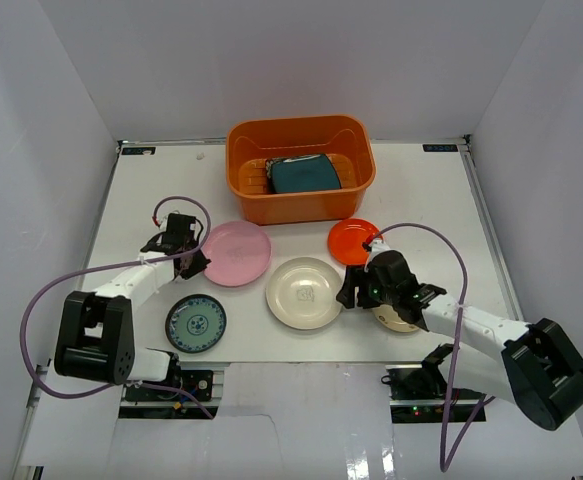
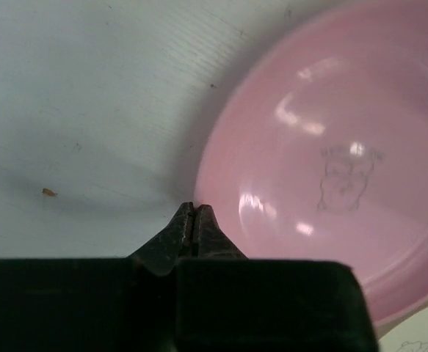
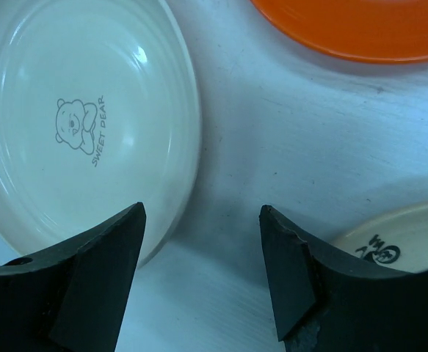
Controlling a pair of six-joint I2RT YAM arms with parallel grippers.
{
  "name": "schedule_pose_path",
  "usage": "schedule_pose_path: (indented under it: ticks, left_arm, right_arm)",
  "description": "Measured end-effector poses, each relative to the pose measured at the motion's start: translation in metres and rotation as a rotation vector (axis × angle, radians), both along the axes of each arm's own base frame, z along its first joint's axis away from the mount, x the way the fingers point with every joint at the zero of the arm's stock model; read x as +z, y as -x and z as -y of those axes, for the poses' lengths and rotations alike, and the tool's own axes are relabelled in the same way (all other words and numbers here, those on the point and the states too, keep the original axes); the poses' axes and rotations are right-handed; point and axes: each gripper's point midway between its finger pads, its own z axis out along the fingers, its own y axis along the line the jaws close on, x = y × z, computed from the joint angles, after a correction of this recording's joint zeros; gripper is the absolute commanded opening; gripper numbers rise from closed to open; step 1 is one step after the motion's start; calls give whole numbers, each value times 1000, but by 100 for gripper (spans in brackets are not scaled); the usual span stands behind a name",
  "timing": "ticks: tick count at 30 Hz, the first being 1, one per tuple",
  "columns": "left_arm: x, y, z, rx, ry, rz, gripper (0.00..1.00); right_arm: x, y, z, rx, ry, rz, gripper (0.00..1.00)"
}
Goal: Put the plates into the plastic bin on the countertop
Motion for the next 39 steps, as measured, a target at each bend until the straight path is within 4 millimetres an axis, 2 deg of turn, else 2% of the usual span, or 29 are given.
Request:
schedule_pose_path:
  ticks: [2,5,7,8,9,11,13,18,20,23,25,27,30,35,39]
  left_arm:
    - [0,0,0,5,-3,1,0]
    - [6,4,-4,11,-16,6,0]
    - [16,9,-7,14,-23,22,0]
    - [24,13,-9,16,-26,35,0]
    - [35,16,-10,17,-26,61,0]
    - [63,25,-14,26,-21,136,0]
    - [94,33,-17,48,-3,233,0]
    - [187,49,-16,81,100,554,0]
    - [226,49,-11,67,143,637,0]
    - [281,18,10,-2,218,713,0]
    - [299,-11,25,-48,249,721,0]
    - [302,-48,43,-91,259,694,0]
    - [285,-104,75,-161,245,626,0]
    - [215,-180,117,-242,177,467,0]
    - [162,-216,133,-271,141,372,0]
  right_arm:
    - [-5,1,-5,10,-11,-14,65]
    - [-7,-1,-12,16,-32,-18,49]
    - [-9,-2,-14,14,-38,-21,39]
    - [-10,-2,-14,13,-41,-22,28]
    - [-9,-2,-15,13,-45,-22,25]
    - [-7,-5,-17,8,-58,-10,14]
    - [-3,-7,-20,3,-76,0,8]
    - [5,-4,-24,30,-110,20,8]
    - [13,-4,-26,39,-130,42,8]
    - [30,-6,-29,55,-167,92,8]
    - [39,-6,-30,63,-183,122,8]
    - [48,-5,-29,68,-194,148,8]
    - [60,-4,-27,77,-206,187,8]
    - [82,-2,-25,102,-203,222,8]
    - [104,-2,-26,119,-209,260,8]
